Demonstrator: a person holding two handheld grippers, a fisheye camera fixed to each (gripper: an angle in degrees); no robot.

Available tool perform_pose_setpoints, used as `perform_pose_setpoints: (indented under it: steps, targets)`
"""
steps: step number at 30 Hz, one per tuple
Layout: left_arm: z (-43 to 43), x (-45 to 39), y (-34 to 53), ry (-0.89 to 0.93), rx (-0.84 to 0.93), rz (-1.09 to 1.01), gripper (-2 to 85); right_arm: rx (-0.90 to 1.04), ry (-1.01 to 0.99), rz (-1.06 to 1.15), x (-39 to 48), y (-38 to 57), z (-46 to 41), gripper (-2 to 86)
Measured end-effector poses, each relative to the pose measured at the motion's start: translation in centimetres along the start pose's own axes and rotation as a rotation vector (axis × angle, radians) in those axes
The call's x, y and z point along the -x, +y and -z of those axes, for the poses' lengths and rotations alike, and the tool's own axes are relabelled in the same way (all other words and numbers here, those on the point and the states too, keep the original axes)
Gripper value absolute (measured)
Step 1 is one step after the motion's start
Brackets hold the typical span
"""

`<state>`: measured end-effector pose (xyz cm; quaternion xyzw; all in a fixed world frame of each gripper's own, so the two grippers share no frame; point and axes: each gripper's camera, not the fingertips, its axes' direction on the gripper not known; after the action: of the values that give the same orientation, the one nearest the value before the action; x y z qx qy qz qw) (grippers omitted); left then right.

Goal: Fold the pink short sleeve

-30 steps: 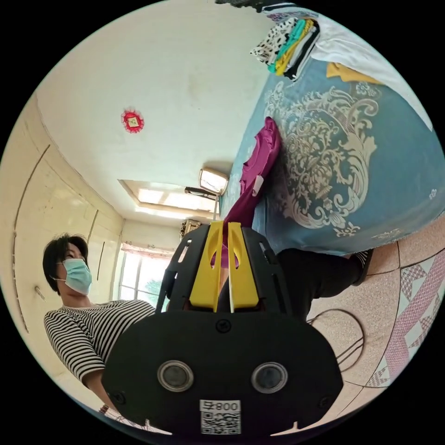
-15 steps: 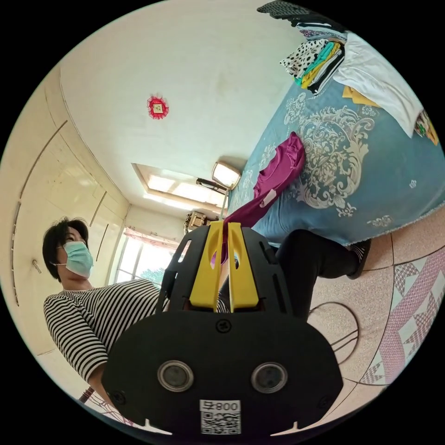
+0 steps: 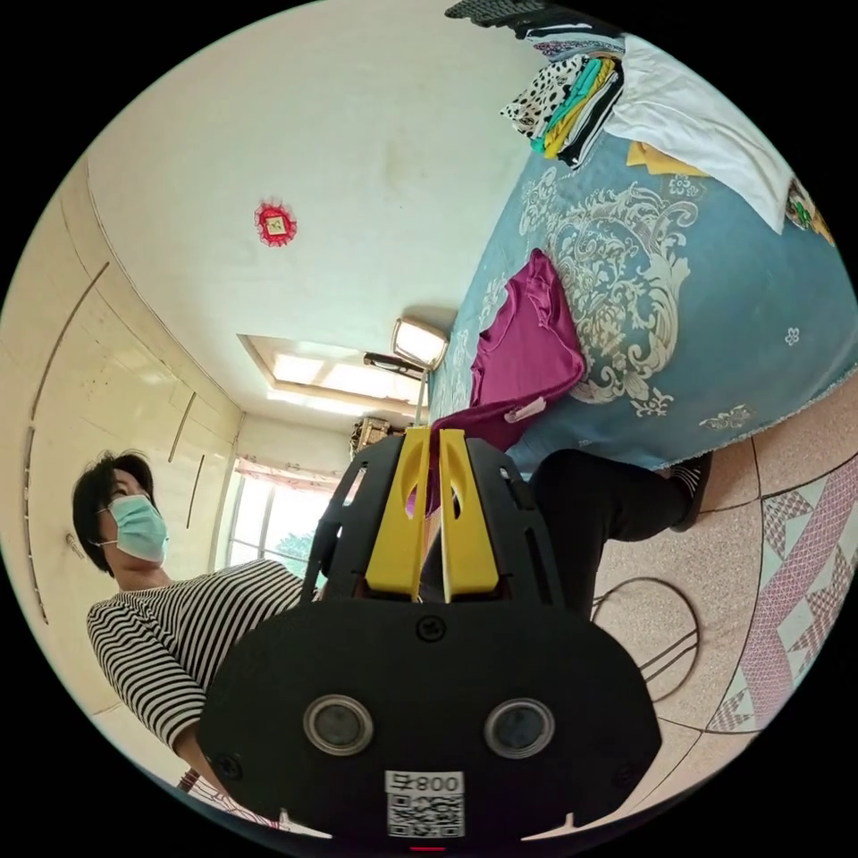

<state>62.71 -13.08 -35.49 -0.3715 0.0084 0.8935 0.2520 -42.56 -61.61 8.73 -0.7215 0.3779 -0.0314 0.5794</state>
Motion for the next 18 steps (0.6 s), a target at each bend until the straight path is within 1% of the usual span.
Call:
perform_pose_setpoints:
  steps: [7, 13, 18]
  targets:
    - [-4.2, -1.0, -7.9, -0.011, -0.003, -0.036, 0.5, -0.009, 0.007, 0.027, 1.2, -8.8, -1.7, 1.6]
    - [-9.7, -1.0, -16.7, -0.057, 0.025, -0.056, 0.5, 0.025, 0.040, 0.038, 1.8, -20.2, -5.6, 1.7]
    - [-15.1, 0.5, -24.8, -0.099, 0.029, -0.055, 0.6, 0.085, 0.075, 0.038, 1.2, -31.4, -10.7, 1.6]
